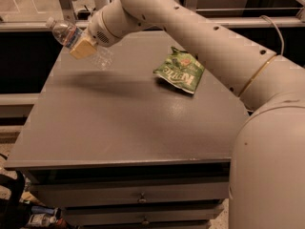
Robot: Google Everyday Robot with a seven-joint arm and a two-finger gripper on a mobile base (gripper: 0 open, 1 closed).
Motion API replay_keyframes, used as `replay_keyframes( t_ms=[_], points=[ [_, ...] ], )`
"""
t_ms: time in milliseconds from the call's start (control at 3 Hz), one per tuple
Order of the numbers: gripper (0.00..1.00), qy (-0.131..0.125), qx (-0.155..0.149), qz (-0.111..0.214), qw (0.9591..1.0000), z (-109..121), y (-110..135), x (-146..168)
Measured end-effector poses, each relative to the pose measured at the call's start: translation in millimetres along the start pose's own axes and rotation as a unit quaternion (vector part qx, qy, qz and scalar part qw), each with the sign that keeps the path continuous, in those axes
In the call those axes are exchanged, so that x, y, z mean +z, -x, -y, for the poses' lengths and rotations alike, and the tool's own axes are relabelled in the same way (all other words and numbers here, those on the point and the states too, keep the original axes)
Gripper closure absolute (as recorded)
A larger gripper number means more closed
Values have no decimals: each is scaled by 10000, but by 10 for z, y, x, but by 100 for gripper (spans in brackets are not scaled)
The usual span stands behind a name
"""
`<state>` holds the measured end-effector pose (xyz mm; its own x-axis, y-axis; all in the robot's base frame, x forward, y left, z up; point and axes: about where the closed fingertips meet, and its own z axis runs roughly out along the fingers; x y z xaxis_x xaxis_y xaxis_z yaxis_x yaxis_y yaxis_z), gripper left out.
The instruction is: Place water bottle upright
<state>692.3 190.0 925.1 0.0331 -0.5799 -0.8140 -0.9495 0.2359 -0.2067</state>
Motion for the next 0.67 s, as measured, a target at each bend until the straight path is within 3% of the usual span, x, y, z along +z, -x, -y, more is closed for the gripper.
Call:
replay_keyframes(
  t_ms=[333, 667],
  points=[
    [100, 87, 39, 528, 9986, 45, 68, -76],
    [100, 208, 103, 1023, 9945, 23, 136, -136]
  ],
)
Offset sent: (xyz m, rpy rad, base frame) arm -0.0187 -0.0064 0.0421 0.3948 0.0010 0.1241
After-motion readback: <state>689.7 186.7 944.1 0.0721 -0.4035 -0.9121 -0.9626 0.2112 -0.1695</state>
